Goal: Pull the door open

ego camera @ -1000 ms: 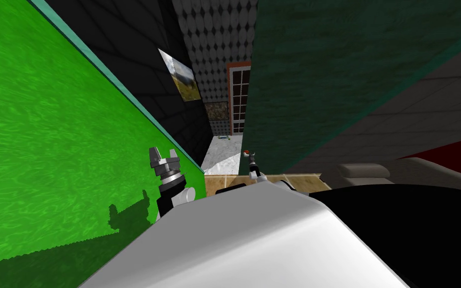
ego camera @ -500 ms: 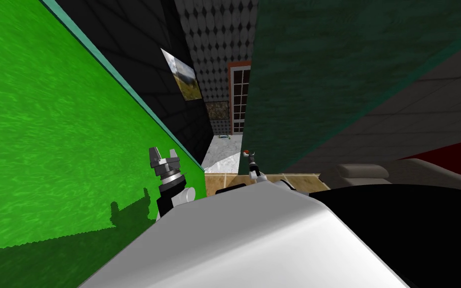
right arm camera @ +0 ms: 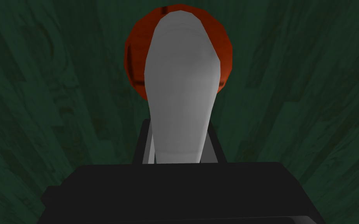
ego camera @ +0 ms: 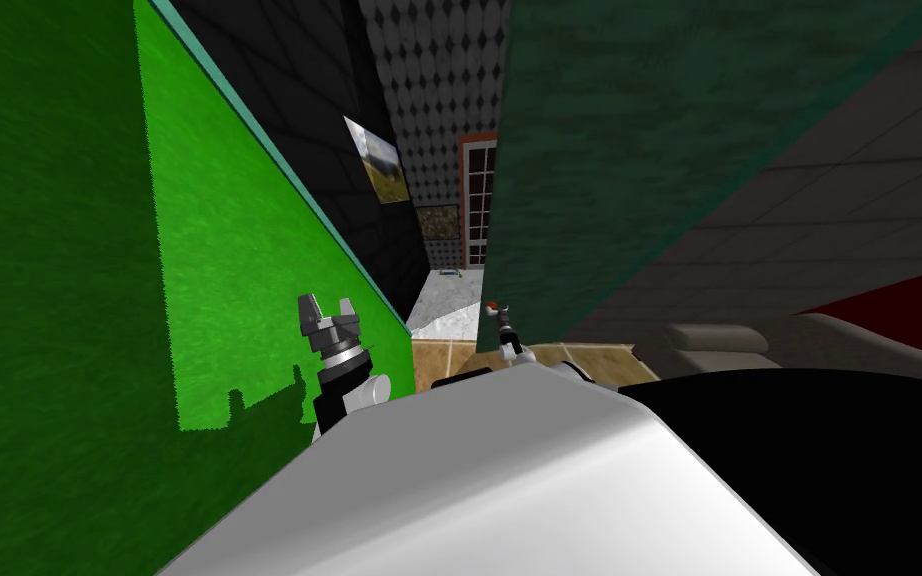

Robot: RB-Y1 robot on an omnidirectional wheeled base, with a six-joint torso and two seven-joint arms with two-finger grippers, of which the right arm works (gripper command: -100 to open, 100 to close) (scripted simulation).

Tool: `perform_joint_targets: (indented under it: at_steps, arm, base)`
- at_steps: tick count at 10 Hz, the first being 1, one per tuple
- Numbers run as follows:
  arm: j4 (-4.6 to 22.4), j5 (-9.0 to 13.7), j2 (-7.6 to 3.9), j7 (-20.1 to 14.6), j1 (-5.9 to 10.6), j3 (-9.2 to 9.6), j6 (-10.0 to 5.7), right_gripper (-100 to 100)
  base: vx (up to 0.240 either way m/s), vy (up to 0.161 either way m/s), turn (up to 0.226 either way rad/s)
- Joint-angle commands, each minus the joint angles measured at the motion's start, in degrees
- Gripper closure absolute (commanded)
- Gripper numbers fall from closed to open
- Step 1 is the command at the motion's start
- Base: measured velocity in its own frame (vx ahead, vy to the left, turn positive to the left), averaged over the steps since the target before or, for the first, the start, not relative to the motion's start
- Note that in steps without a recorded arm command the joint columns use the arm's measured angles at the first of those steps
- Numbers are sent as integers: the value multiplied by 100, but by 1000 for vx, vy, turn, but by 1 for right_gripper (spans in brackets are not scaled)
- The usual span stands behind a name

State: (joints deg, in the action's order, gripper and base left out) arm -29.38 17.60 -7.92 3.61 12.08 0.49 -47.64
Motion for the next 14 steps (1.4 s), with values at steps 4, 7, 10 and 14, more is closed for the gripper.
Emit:
perform_joint_targets:
  at_steps: [4, 7, 10, 14]
  arm:
    - [190, -9, -271, -377, -67, 157, 26, 100]
    - [170, -44, -384, -523, -93, 227, -37, 100]
    - [121, -159, -511, -731, -97, 335, -156, 100]
    - [96, -234, -565, -841, -90, 395, -210, 100]
  base:
    - [-173, -38, 83]
    - [-28, -18, 46]
    - [-15, -29, 101]
    - [-5, 19, 45]
